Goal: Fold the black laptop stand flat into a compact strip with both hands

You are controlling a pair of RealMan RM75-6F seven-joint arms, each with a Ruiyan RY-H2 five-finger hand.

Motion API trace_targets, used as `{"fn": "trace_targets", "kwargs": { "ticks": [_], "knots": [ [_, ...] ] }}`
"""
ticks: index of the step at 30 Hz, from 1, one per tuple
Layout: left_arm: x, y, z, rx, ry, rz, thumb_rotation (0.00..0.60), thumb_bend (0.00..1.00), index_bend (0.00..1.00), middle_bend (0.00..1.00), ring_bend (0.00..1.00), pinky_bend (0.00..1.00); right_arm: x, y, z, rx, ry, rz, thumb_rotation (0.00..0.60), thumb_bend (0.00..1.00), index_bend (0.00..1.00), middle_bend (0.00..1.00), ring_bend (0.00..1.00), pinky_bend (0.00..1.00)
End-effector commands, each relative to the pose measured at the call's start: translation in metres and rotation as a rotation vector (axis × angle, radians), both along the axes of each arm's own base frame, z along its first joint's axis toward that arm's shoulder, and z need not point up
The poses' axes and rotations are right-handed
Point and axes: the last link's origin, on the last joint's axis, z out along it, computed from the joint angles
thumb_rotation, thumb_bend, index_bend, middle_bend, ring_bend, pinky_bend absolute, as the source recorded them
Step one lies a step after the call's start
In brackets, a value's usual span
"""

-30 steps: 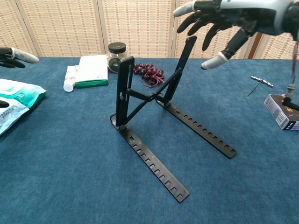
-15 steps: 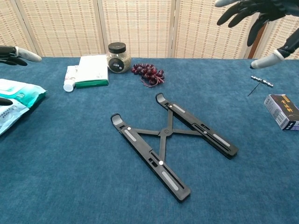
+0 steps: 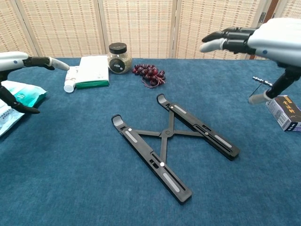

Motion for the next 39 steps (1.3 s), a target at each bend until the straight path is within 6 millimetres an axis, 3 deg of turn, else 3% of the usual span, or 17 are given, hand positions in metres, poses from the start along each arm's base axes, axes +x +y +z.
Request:
{"fn": "trace_targets", "kwargs": {
  "ticks": [1, 9, 30, 39],
  "knots": [
    [0.007, 0.002, -0.01, -0.012, 0.003, -0.029, 0.6, 0.15, 0.1, 0.1, 0.1, 0.0, -0.003, 0.003, -0.02, -0.008, 0.055, 0.046, 0.6, 0.0, 0.0, 0.0, 0.0, 0.15],
    [0.019, 0.003, -0.03, -0.046, 0.003, -0.072, 0.6, 0.15, 0.08, 0.1, 0.09, 0.0, -0.013, 0.001, -0.049, -0.003, 0.134, 0.058, 0.6, 0.0, 0.0, 0.0, 0.0, 0.0],
    [0.022, 0.006, -0.044, -0.068, -0.001, -0.061, 0.6, 0.15, 0.07, 0.1, 0.08, 0.0, -0.039, -0.004, -0.106, -0.031, 0.136, 0.144, 0.6, 0.0, 0.0, 0.0, 0.0, 0.0],
    [0.019, 0.007, -0.043, -0.072, -0.004, -0.045, 0.6, 0.15, 0.07, 0.1, 0.08, 0.0, -0.048, -0.006, -0.113, -0.031, 0.14, 0.141, 0.6, 0.0, 0.0, 0.0, 0.0, 0.0]
  ]
}}
